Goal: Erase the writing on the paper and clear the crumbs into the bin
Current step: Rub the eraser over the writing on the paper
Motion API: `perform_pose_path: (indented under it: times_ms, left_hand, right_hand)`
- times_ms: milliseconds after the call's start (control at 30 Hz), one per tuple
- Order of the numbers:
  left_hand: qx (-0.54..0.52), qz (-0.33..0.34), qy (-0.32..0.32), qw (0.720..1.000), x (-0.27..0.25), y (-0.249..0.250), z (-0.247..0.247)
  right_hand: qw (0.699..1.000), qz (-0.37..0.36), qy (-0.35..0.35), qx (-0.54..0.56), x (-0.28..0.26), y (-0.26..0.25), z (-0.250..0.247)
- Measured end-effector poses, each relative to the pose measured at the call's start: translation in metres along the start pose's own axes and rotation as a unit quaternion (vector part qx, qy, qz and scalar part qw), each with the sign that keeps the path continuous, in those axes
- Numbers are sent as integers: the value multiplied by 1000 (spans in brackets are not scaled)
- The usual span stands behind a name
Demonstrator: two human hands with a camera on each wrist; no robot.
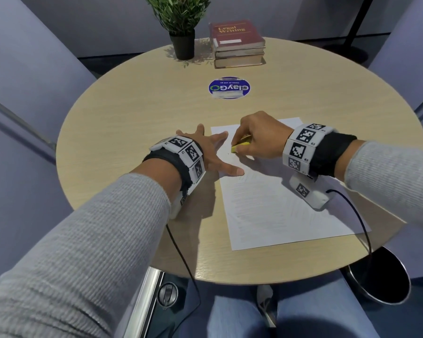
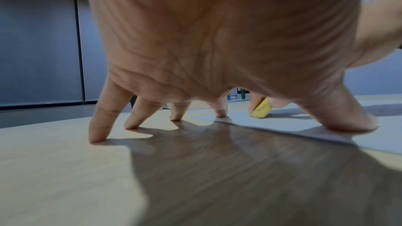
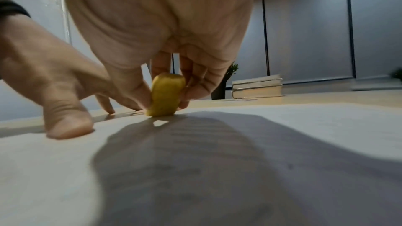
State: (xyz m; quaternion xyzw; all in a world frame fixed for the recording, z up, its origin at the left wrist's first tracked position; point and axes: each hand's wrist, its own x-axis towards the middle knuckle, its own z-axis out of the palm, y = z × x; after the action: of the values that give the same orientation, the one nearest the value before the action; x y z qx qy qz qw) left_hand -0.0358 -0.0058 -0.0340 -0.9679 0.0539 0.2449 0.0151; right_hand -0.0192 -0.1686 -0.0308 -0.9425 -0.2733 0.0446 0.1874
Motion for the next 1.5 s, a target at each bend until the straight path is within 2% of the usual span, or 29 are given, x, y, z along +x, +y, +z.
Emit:
perform_pose_path:
  times_ms: [133,300,433,567,700,800,967,1133,1267,1433,1500]
  left_hand:
    - [-3,-1,7,1000,-1,-1,0]
    - [-7,-5,4,1000,-6,1,-1]
    - [-8,-4,-1,1000,-3,-1,-1]
    - [-7,-5,-3,1000,-3,1,-1]
    - [2,-5,-7,1000,0,1,-2]
    - [6,-5,-3,1000,-2,2,-3]
    - [6,-6,-13,1000,-2,3,-5]
    - [32,-5,-10,999,-4,6,-8]
    - [49,14,27,998,-4,15,-23]
    - [47,12,5,999,-2,34,-22]
    - [50,21,-1,999,-4,36,-22]
  right_hand:
    - [997,-54,-44,23,-5,-7,5]
    - [998,48,26,-13,9,16,-8]
    - [999,-27,-35,4,3,4,-2]
    - [998,52,18,-10,15,18,-9]
    - [1000,11,-6,-11,15,16,-3]
    - [998,56,19,-18,20,23,-8]
    - [1000,23,-8,-5,17,19,-3]
    - [995,90,30,-17,24,26,-7]
    - [996,87,27,9,22,27,-8]
    - [996,88,26,14,21,28,-9]
    - [998,61,10,25,18,26,-6]
